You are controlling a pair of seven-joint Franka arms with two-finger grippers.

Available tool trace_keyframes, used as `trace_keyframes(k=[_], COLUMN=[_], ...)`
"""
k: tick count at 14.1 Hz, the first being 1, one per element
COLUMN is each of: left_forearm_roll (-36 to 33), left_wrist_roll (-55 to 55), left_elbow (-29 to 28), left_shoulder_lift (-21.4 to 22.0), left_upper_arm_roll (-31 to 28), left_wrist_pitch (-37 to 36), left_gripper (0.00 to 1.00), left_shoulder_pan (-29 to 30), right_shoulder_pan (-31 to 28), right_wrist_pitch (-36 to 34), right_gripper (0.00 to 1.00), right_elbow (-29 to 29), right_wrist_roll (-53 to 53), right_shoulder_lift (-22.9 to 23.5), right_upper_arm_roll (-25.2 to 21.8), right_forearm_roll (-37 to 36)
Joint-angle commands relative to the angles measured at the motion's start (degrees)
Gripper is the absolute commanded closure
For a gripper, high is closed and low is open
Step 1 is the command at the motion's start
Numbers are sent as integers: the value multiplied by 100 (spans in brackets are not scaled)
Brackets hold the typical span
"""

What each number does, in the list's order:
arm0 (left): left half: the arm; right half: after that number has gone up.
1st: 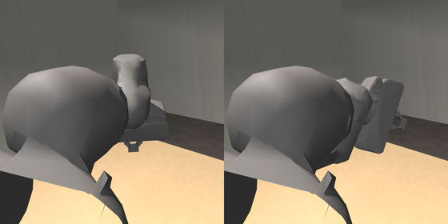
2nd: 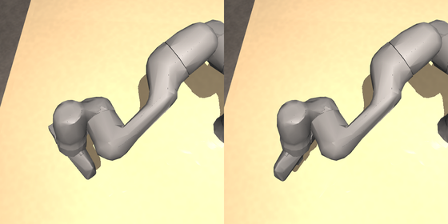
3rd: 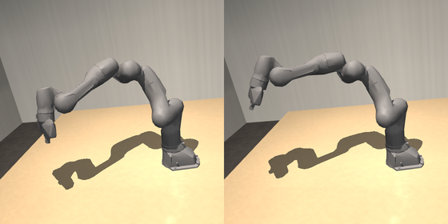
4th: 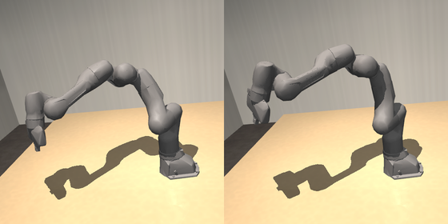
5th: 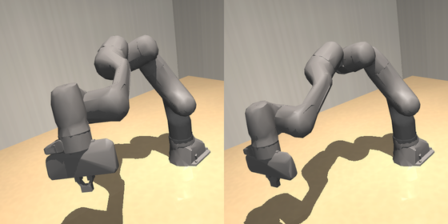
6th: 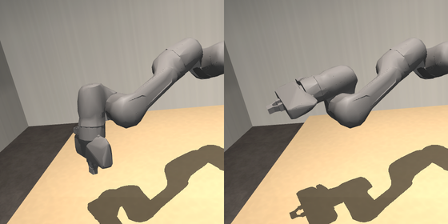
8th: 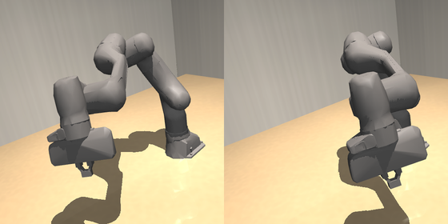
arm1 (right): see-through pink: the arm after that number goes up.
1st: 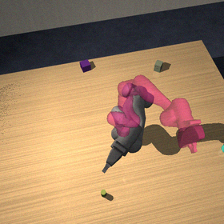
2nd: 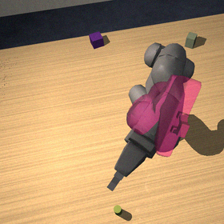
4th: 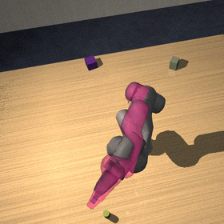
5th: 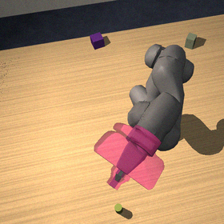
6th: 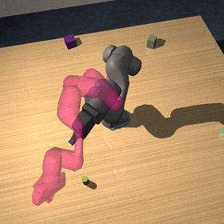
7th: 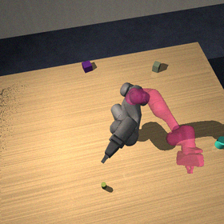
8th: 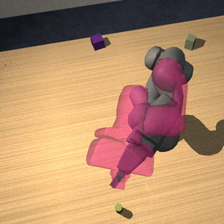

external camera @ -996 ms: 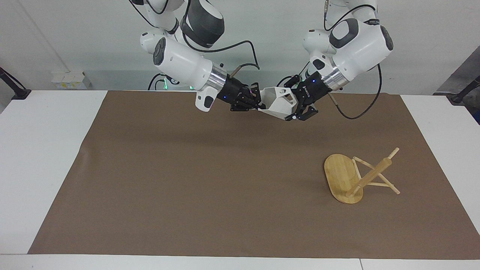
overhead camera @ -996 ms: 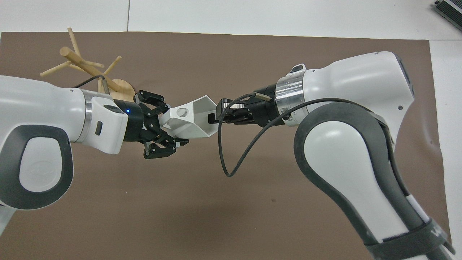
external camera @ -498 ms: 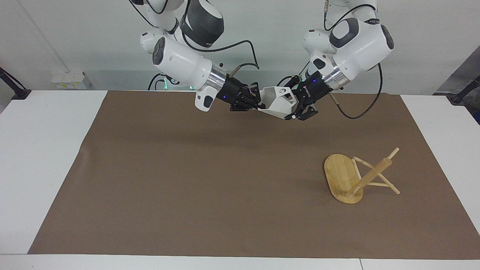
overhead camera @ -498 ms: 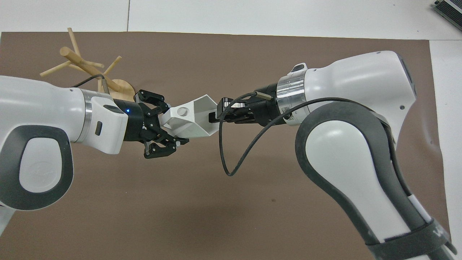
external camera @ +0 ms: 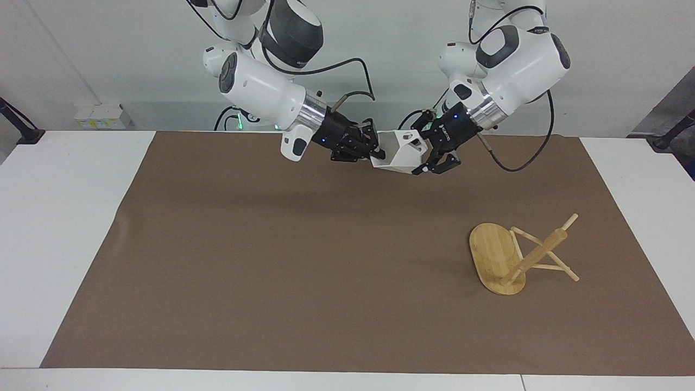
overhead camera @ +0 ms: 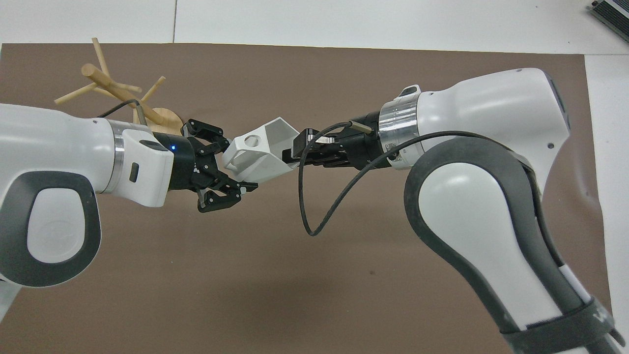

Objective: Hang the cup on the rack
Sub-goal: 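Grasp the cup with the left gripper while the right gripper holds it, then open the right gripper and withdraw it while the left gripper holds the cup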

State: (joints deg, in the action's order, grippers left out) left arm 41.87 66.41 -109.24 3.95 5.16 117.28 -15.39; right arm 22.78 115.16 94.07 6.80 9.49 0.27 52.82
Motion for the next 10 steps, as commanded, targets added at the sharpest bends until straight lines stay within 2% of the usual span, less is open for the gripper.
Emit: trace_keyframes(k=[1,6,10], left_forearm_roll=[-232,-328,-1022], left_wrist_roll=[-365,-645,-1006], left_elbow=[-36,-72,-159], left_shoulder_lift=[71,79,97], left_upper_arm_roll=[-41,-59,-67], left_wrist_pitch=[129,120,146], left_gripper=[100,100,100], left_shoulder_pan=[-26,70,333], right_shoulder_pan=[-116,-308,-914], right_wrist_pitch=[-2,-29,-335], right_gripper=[0,0,0], right_elbow=[-21,-21,67], right_wrist_roll=[129,111,68], right_shoulder_lift=[-43,-227,-579], right_upper_arm_roll=[34,-19,-19], right_forearm_roll=[141,27,-446])
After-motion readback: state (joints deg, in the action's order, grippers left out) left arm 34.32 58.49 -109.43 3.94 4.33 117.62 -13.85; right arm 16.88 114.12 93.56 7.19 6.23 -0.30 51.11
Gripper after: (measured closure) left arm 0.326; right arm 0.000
